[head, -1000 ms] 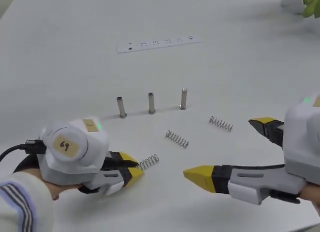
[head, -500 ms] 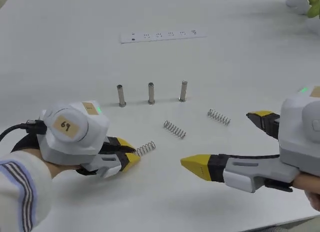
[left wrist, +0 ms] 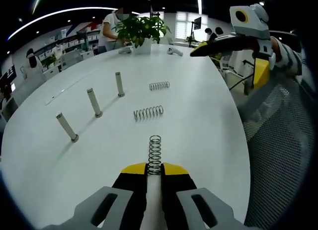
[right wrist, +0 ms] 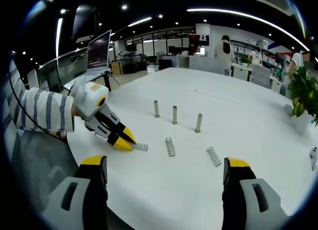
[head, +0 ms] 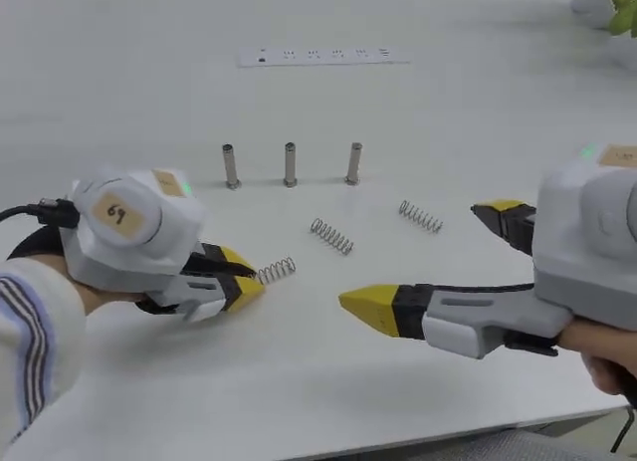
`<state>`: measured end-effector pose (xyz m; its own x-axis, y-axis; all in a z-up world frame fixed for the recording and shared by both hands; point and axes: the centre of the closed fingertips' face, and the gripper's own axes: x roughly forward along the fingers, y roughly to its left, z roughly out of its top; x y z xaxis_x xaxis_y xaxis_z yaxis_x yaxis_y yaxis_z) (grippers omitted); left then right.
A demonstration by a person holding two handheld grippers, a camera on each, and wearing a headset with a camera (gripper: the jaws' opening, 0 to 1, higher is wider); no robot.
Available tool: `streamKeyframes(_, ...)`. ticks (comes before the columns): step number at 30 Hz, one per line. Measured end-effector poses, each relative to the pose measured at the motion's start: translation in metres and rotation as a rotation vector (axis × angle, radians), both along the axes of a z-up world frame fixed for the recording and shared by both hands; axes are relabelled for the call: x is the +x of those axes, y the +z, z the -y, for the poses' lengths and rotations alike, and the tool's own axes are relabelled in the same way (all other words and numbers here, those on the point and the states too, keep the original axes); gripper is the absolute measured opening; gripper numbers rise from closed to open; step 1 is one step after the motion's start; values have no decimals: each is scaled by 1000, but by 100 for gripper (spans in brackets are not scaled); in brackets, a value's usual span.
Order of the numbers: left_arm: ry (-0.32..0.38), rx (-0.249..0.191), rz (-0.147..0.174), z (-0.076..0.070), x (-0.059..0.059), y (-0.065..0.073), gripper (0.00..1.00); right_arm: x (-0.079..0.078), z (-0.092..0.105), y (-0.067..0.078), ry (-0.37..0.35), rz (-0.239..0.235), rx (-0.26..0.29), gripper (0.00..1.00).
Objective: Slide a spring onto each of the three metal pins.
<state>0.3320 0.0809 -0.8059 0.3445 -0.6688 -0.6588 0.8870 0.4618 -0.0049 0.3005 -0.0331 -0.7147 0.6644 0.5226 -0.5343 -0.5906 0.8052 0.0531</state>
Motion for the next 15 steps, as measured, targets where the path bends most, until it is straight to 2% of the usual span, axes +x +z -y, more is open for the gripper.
streamKeyframes(9,-11,7,6,0,-1,1,2,6,5,6,31,16,-7,94)
streamKeyframes(15,12,-3,-20,-1,-2,2,2,7,9,6,68,19,-36,90)
